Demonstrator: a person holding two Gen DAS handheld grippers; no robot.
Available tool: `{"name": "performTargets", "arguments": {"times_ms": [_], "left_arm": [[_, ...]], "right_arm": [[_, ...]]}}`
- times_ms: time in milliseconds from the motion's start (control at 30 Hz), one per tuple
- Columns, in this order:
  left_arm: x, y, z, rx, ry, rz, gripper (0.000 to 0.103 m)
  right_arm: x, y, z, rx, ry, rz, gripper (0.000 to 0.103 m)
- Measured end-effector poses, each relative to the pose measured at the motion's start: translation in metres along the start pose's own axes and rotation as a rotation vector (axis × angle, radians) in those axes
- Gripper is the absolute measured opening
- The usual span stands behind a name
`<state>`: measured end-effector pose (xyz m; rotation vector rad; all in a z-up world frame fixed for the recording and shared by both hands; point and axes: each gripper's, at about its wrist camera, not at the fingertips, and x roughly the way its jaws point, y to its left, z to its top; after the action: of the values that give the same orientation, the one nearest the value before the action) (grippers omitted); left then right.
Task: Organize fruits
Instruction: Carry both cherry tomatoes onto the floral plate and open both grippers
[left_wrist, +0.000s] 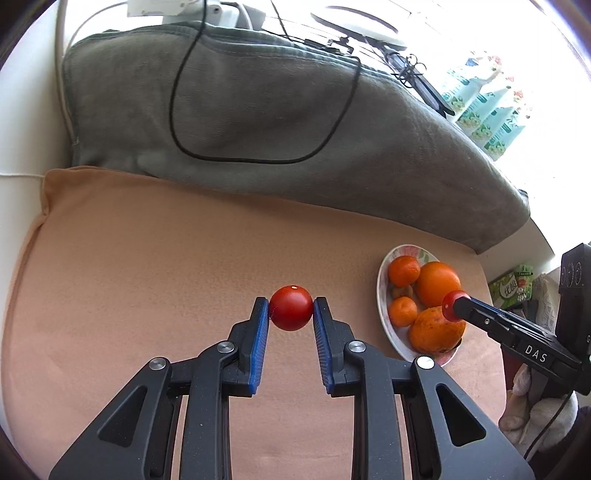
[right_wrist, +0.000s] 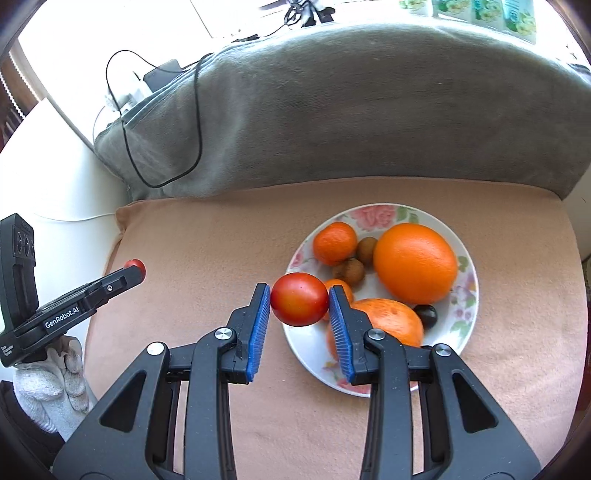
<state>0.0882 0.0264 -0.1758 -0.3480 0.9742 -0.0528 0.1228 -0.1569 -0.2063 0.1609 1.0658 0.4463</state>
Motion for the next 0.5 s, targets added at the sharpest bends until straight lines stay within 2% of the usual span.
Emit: {"name": "performTargets", "arguments": {"times_ms": [167, 500], "left_arm": [[0.021, -0.039, 0.007, 0.063, 0.034, -0.061, 0.023], [0.048, -0.095, 0.011, 0.155, 0.099, -0.158, 0.023]], "right_arm": [[-0.01, -0.031, -0.004, 0.054, -0.008, -0.036, 0.034], [-0.016, -0.058, -0.007, 0.116, -0.013, -0.075, 0.034]]}}
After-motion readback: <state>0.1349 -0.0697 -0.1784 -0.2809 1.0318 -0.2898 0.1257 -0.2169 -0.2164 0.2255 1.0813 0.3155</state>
